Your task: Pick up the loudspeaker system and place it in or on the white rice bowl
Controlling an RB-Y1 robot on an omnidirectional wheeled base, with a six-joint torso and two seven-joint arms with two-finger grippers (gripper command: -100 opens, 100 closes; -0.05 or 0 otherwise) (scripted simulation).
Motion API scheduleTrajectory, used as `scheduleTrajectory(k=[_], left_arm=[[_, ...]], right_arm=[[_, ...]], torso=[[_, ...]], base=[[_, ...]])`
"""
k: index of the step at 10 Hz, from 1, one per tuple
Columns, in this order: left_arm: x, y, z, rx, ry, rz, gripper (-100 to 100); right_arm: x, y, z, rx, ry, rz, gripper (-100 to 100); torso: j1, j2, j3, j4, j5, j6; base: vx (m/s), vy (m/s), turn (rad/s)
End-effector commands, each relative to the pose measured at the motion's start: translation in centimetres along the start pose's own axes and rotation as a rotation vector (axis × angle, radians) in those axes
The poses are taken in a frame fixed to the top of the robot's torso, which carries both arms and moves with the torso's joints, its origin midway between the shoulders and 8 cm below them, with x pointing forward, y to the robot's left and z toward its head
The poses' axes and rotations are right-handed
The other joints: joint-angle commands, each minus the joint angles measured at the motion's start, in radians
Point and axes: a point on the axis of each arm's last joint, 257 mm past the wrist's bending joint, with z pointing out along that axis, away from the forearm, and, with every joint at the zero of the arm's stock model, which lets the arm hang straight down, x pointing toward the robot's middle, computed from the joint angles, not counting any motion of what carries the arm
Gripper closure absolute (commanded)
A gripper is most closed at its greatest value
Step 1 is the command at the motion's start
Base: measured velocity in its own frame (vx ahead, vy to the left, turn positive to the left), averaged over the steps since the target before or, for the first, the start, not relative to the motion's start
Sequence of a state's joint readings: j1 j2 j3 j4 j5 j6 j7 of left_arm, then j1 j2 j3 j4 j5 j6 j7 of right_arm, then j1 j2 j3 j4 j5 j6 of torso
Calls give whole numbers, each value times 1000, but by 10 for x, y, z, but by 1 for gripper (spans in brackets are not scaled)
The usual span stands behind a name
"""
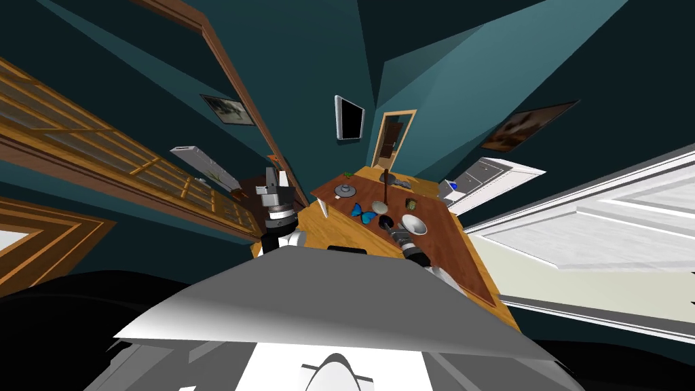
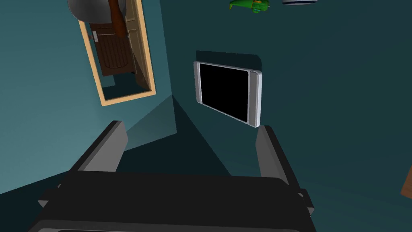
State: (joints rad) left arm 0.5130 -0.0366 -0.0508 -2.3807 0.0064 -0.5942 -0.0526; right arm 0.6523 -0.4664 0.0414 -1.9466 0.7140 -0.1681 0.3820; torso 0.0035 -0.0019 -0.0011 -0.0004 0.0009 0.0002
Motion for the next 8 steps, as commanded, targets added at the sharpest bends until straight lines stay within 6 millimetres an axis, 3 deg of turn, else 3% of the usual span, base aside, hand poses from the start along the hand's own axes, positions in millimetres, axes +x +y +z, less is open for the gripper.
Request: scheduleTrajectory(k=[1, 3, 6, 8], left_arm=[[0, 0, 0, 0, 0, 0, 0], [0, 0, 0, 0, 0, 0, 0], [0, 0, 0, 0, 0, 0, 0], [0, 0, 0, 0, 0, 0, 0]], right_arm=[[9, -8, -2, 9, 27, -52, -100], [42, -31, -15, 32, 124, -202, -100], [58, -42, -23, 38, 176, -305, -100], [86, -67, -40, 49, 268, -453, -100]], torso=[[0, 0, 0, 0, 0, 0], [-1, 1, 0, 0, 0, 0], [-1, 1, 0, 0, 0, 0], [-2, 0, 0, 0, 0, 0]], base=[[23, 35, 57], [38, 42, 149], [30, 34, 67], [47, 29, 134]])
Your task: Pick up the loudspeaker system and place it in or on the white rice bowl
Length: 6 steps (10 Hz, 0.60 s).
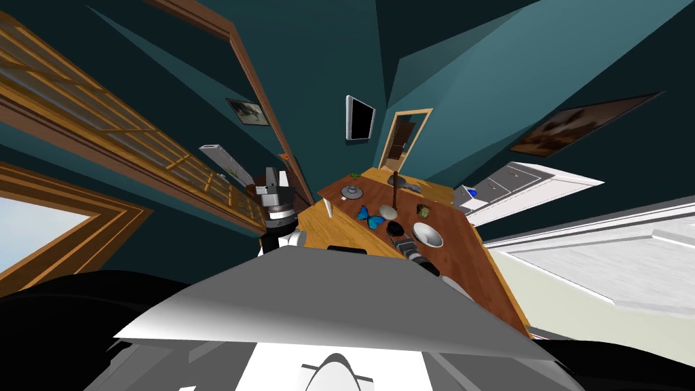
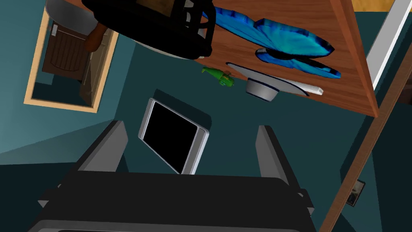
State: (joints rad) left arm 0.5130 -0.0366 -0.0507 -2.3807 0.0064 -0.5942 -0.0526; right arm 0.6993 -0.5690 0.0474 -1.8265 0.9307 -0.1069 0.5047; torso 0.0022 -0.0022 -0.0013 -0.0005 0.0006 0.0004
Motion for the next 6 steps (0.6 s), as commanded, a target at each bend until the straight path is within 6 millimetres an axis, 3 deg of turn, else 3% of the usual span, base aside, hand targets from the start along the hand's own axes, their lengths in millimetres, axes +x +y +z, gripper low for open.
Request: scheduleTrajectory(k=[1, 3, 4, 6], left_arm=[[0, 0, 0, 0, 0, 0, 0], [0, 0, 0, 0, 0, 0, 0], [0, 0, 0, 0, 0, 0, 0], [0, 0, 0, 0, 0, 0, 0]], right_arm=[[11, -8, -1, 2, 28, -64, -100], [45, -21, -12, 5, 112, -208, -100], [45, -21, -12, 4, 113, -221, -100], [75, -36, -24, 0, 187, -360, -100]], torso=[[0, 0, 0, 0, 0, 0], [0, 1, 0, 0, 0, 0], [1, 0, 0, 0, 0, 0], [0, 1, 1, 0, 0, 0]], base=[[37, 32, 47], [42, 45, 116], [34, 32, 62], [35, 32, 122]])
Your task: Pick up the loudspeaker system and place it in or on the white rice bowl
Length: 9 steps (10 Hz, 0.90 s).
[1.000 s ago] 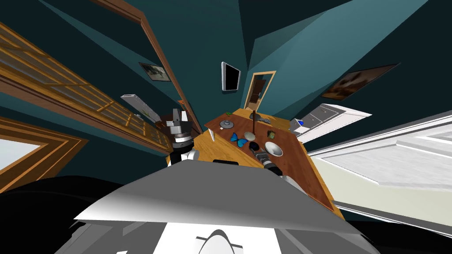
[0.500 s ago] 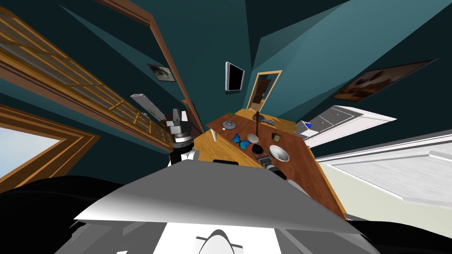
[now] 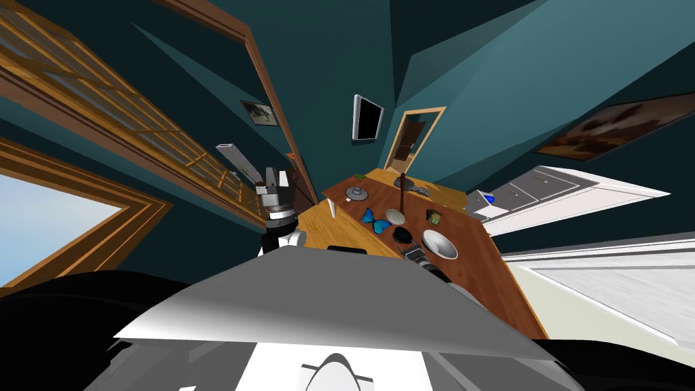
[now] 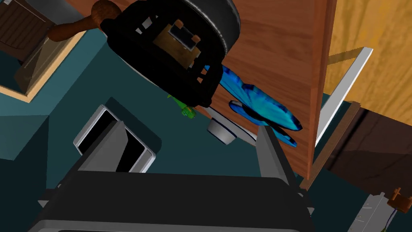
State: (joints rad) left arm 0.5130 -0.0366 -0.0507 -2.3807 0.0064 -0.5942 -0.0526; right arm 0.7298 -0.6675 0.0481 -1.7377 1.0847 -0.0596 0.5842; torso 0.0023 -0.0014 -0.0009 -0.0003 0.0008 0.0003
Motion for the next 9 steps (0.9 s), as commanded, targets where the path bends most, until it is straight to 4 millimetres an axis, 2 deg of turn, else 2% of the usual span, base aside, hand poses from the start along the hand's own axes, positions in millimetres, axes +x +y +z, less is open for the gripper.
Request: scheduleTrajectory(k=[1, 5, 6, 7, 8, 9], left_arm=[[0, 0, 0, 0, 0, 0, 0], [0, 0, 0, 0, 0, 0, 0], [0, 0, 0, 0, 0, 0, 0], [0, 0, 0, 0, 0, 0, 0], [0, 0, 0, 0, 0, 0, 0], [0, 0, 0, 0, 0, 0, 0]], right_arm=[[10, 0, -1, -3, 22, -54, -100], [62, -15, -16, -21, 133, -304, -100], [71, -19, -20, -26, 153, -357, -100], [71, -19, -20, -26, 153, -357, -100], [85, -25, -25, -35, 182, -435, -100], [85, -25, -25, -35, 182, -435, -100]], torso=[[0, 0, 0, 0, 0, 0], [0, 0, 0, 0, 0, 0], [0, 0, 0, 0, 0, 0], [0, 0, 0, 0, 0, 0], [0, 1, 0, 0, 0, 1], [0, 1, 1, 0, 0, 0]], base=[[32, 25, 36], [40, 31, 101], [40, 28, 75], [23, 19, 29], [22, 27, 72], [21, 19, 50]])
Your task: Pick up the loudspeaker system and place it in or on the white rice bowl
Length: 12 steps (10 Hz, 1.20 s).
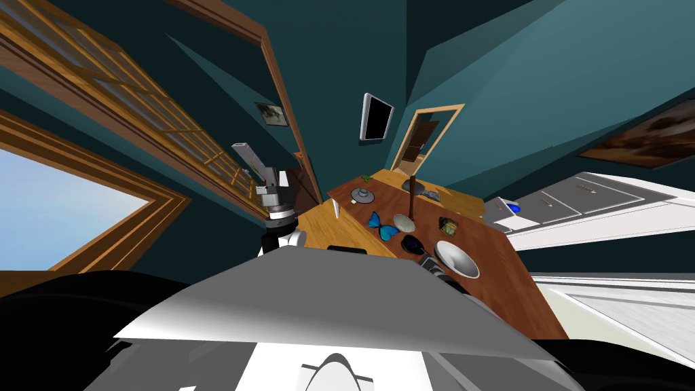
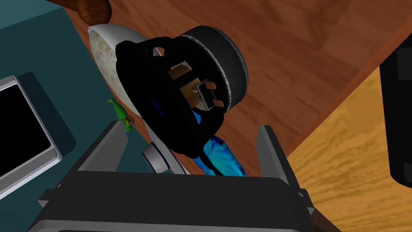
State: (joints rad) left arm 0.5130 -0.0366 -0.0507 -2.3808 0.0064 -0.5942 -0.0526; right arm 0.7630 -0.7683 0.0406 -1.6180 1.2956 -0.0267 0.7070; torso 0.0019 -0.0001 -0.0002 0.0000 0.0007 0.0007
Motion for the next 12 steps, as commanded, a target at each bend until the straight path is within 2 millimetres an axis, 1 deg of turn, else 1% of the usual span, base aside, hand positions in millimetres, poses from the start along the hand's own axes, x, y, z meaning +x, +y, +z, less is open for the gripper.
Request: scheduleTrajectory(k=[1, 2, 3, 4, 5, 6, 8, 9, 11, 12], left_arm=[[0, 0, 0, 0, 0, 0, 0], [0, 0, 0, 0, 0, 0, 0], [0, 0, 0, 0, 0, 0, 0], [0, 0, 0, 0, 0, 0, 0], [0, 0, 0, 0, 0, 0, 0], [0, 0, 0, 0, 0, 0, 0], [0, 0, 0, 0, 0, 0, 0], [0, 0, 0, 0, 0, 0, 0], [0, 0, 0, 0, 0, 0, 0], [0, 0, 0, 0, 0, 0, 0]], right_arm=[[1, -1, -1, 2, 6, -11, -100], [1, -1, -1, 0, 3, -9, -100], [1, -1, -1, 1, 4, -9, 0], [-3, -11, 11, 14, -9, 5, -100], [-3, -11, 11, 14, -8, -15, -100], [-6, -20, 22, 22, -17, 0, -100], [-6, -21, 23, 23, -16, -21, -100], [-10, -30, 34, 31, -25, 4, -100], [-9, -29, 34, 29, -22, -25, -100], [-13, -38, 45, 34, -29, 5, -100]], torso=[[0, 0, 0, 0, 0, 0], [-1, 1, 0, 0, 0, 0], [-1, 1, 1, 0, 0, 0], [-1, 1, 1, 0, 0, 0], [-1, 3, 2, 1, 0, 0], [-1, 4, 3, 1, 0, 0], [-1, 6, 3, 1, 0, 0], [-1, 4, 2, 1, 0, 0], [-1, 4, 2, 1, 0, 0], [-1, 3, 2, 1, 0, 0]], base=[[11, 4, 4], [0, 0, 0], [0, 0, 0], [-41, 8, 19], [-52, 6, 13], [-78, 6, 15], [-42, 6, 5], [-45, 9, 14], [-30, 5, 7], [-48, 4, 17]])
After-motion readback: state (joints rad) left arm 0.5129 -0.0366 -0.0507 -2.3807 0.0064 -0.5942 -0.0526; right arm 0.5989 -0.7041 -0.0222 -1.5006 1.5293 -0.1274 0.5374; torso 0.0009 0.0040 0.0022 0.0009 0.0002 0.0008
